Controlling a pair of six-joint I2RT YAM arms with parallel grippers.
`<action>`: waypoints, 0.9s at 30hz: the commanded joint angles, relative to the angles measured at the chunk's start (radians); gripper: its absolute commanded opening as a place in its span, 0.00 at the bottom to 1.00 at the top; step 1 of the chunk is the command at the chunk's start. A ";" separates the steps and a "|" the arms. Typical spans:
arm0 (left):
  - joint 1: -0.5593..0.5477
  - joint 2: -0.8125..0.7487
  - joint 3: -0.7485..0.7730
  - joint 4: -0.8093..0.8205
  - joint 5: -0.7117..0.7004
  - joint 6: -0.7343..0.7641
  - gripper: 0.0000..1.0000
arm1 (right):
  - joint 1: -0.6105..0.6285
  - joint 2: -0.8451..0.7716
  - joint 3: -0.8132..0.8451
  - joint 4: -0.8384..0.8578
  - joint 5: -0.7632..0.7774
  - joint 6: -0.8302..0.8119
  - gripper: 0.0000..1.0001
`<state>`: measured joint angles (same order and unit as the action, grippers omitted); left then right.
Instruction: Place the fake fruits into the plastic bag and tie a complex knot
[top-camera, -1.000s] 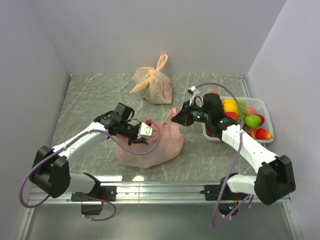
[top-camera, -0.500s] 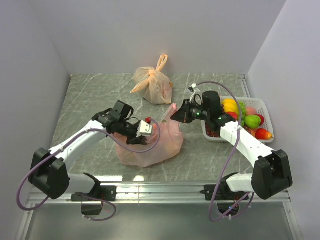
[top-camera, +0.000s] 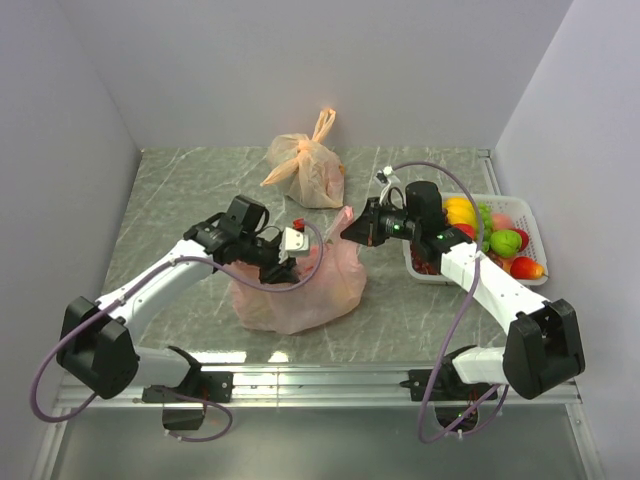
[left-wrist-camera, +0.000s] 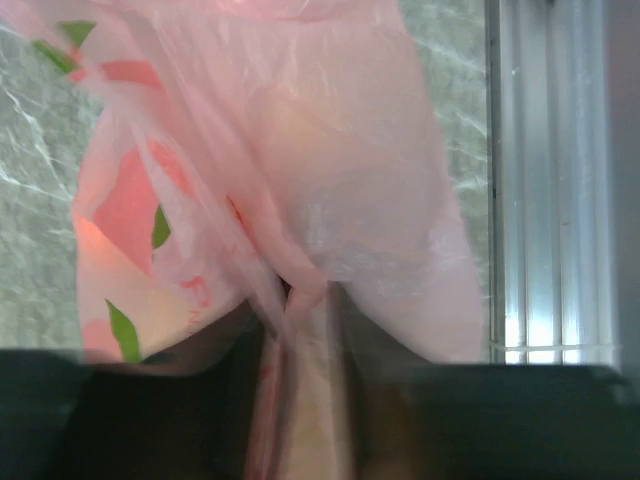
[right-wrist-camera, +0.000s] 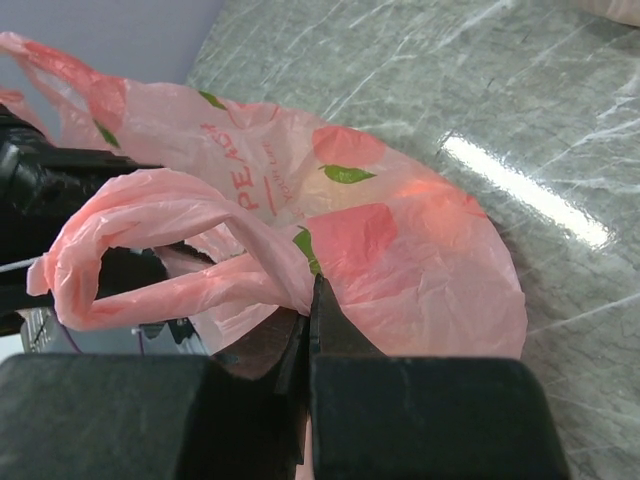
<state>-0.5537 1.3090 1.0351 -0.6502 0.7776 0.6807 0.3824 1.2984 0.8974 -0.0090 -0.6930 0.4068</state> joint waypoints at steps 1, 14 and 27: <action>-0.005 0.022 -0.039 0.087 -0.015 -0.023 0.26 | -0.011 0.004 0.054 0.037 0.003 -0.006 0.00; -0.009 0.116 -0.136 0.132 -0.058 0.108 0.01 | -0.033 0.229 0.155 0.109 -0.032 0.115 0.00; 0.003 0.111 -0.043 0.049 0.070 0.072 0.02 | -0.086 -0.062 -0.009 0.020 -0.260 -0.169 0.65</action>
<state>-0.5556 1.4445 0.9520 -0.5636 0.7654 0.7616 0.2943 1.3056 0.9276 0.0475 -0.8928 0.3908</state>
